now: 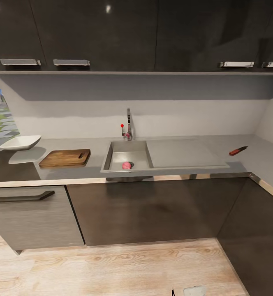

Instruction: In the kitchen, take the Vidalia onion out of the sink, dice it on the chopping board with the paring knife, put the diced onion into the bowl on the countertop, then place both the paring knife and the chopping board into the sink.

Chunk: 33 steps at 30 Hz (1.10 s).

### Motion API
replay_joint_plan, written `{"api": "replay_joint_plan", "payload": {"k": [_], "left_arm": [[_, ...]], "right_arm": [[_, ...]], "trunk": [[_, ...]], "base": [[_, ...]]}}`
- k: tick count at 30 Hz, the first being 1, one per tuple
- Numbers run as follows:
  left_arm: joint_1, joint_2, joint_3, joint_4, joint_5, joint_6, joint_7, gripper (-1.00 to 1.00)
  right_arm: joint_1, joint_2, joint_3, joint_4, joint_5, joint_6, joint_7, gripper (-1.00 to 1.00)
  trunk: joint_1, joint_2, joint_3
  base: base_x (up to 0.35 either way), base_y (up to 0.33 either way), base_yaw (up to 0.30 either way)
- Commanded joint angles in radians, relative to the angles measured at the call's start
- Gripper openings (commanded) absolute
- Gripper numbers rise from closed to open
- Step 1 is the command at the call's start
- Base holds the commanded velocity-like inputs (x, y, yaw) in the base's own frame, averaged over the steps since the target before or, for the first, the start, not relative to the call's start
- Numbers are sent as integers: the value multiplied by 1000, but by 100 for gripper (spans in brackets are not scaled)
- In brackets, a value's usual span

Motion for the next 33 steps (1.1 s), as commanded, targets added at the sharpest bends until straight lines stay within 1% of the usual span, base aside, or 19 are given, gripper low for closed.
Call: {"api": "replay_joint_plan", "payload": {"k": [1,8,9,10,11,13,14,16,20,21,27,31,33], "left_arm": [[-1,0,0,-5,9,2,-1,100],[-1,3,0,-44,9,41,0,100],[-1,2,0,-998,9,863,0,100],[-1,1,0,-1014,8,871,0,100],[-1,2,0,-1049,8,884,0,100],[-1,0,0,-1151,9,902,0,100],[-1,-1,0,-1182,9,906,0,100],[-1,-3,0,-1224,9,917,0,100],[-2,-9,0,-1321,9,983,0,100],[-2,-10,0,-1339,9,990,0,100],[-9,-16,0,-1368,9,1002,0,100],[-35,-22,0,-1373,9,1005,0,100],[-59,-32,0,-1374,9,1006,1,100]], "right_arm": [[-1,0,-8,1,11,-2,-5,100],[-1,1,-8,1,11,-2,-4,100],[-1,1,-8,1,11,-2,-4,100],[-1,1,-8,1,11,-2,-4,100],[-1,1,-8,1,11,-2,-4,100],[-1,1,-7,1,11,-2,-4,100],[-1,1,-7,1,11,-2,-4,100],[-1,1,-7,1,11,-2,-4,100],[-1,1,-7,1,11,-2,-4,100],[-1,1,-7,1,11,-2,-4,100],[-1,1,-7,1,11,-2,-4,100],[-1,1,-7,1,11,-2,-4,100],[-1,1,-7,1,11,-2,-4,100]], "trunk": [[0,0,-1],[0,0,-1],[0,0,-1],[0,0,-1],[0,0,-1],[0,0,-1],[0,0,-1],[0,0,-1],[0,0,-1],[0,0,-1],[0,0,-1],[0,0,-1],[0,0,-1]], "base": [[0,0,0],[0,0,0],[0,0,0],[0,0,0],[0,0,0],[0,0,0],[0,0,0],[0,0,0],[0,0,0],[0,0,0],[0,0,0],[0,0,0],[0,0,0]]}}
